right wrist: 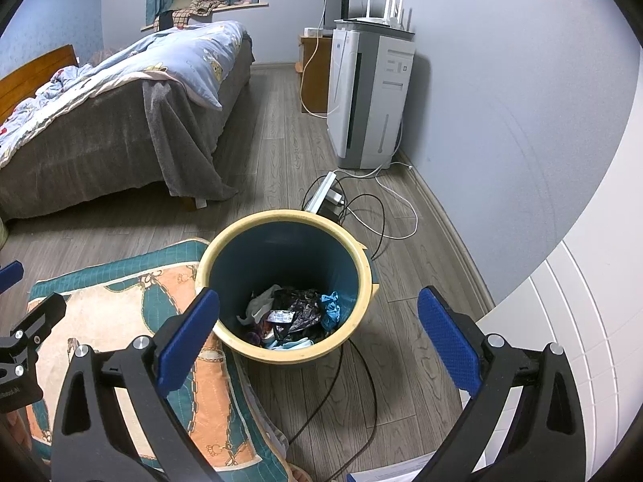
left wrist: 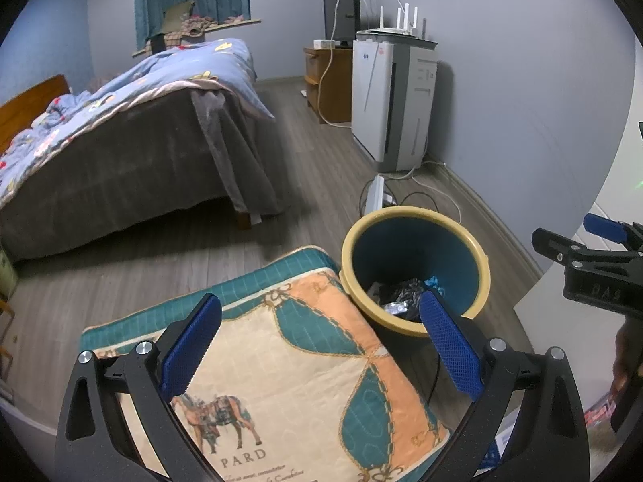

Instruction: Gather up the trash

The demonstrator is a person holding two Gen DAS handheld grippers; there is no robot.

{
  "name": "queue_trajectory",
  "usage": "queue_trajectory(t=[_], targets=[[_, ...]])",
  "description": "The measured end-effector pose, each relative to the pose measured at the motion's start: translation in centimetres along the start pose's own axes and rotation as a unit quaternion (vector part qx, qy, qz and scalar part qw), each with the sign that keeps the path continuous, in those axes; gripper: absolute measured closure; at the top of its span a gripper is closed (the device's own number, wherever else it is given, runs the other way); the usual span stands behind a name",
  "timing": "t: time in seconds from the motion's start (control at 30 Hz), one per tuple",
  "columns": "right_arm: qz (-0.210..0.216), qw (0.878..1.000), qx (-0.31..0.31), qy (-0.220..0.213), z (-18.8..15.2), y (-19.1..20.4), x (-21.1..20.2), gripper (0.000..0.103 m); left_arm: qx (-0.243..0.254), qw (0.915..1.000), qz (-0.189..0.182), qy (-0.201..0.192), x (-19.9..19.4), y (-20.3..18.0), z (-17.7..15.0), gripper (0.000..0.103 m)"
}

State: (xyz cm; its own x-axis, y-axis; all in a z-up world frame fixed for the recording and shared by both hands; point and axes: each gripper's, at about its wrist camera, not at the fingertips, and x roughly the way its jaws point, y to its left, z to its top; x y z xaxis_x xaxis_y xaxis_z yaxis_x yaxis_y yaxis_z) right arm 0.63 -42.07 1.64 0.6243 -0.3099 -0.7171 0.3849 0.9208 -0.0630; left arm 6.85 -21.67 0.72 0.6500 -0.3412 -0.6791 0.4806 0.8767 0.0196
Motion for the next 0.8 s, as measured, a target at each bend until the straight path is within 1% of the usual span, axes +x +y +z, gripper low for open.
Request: queue_trajectory(t=[0.37, 0.47, 0.67, 0.8], targets=[[-0.001, 1.000, 0.000, 0.001, 0.01, -0.01, 0.00, 0.006, 0.001, 1.0000, 0.002, 0.000, 0.03, -0.10, 0.22, 0.005], [0.000, 1.000, 0.000, 0.002, -0.02, -0.06, -0.01, 0.006, 0.005, 1.0000, 0.005, 0.000, 0.06, 0.11, -0.17, 0.005], [-0.002, 1.000, 0.000, 0.003, -0.03, -0.30, 0.21, 0.006, 0.010, 0.9998, -0.010, 0.011, 0.27, 0.47, -0.64, 0.005], [-0.005, 1.000, -0.001, 0.005, -0.07, -0.37, 0.38, 0.006, 0.019, 0.9996, 0.013, 0.017, 0.45, 0.51, -0.59, 0.005]])
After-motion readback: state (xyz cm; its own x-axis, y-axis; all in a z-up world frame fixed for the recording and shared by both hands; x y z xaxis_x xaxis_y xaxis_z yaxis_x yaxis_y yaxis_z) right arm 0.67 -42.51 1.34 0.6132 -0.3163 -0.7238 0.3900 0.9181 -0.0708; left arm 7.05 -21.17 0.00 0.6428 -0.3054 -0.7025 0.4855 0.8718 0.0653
